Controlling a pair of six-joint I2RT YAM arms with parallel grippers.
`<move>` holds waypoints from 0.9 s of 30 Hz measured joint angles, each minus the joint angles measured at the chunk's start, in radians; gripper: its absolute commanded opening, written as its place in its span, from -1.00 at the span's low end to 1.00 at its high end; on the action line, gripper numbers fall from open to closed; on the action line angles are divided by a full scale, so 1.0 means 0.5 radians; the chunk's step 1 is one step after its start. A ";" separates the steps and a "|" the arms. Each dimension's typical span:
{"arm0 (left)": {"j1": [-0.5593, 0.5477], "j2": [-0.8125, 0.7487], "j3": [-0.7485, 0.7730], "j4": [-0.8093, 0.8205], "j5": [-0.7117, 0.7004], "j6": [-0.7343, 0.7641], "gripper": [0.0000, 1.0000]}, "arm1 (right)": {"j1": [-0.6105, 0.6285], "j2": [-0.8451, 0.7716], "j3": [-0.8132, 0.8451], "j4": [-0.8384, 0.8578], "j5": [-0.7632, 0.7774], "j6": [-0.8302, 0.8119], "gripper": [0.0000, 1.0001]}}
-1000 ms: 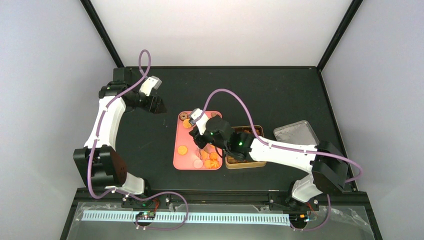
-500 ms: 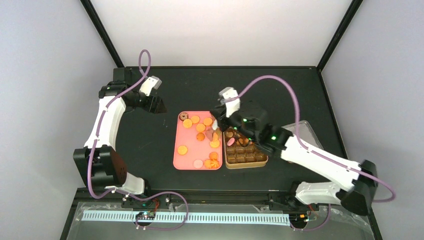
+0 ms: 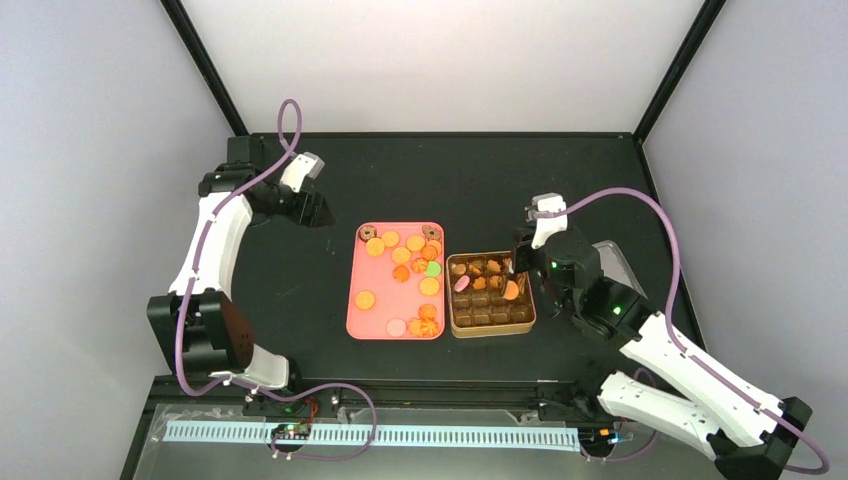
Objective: Pack the cookies
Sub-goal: Place the fake cookies in the empty pocket of the box.
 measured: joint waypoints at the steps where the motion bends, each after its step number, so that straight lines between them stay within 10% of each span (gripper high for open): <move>1: 0.000 0.001 -0.001 0.000 0.002 0.000 0.58 | -0.004 -0.004 -0.015 -0.029 0.027 0.014 -0.95; 27: 0.000 0.002 -0.008 0.002 0.005 0.001 0.57 | -0.205 0.156 -0.060 0.117 0.117 -0.029 -0.92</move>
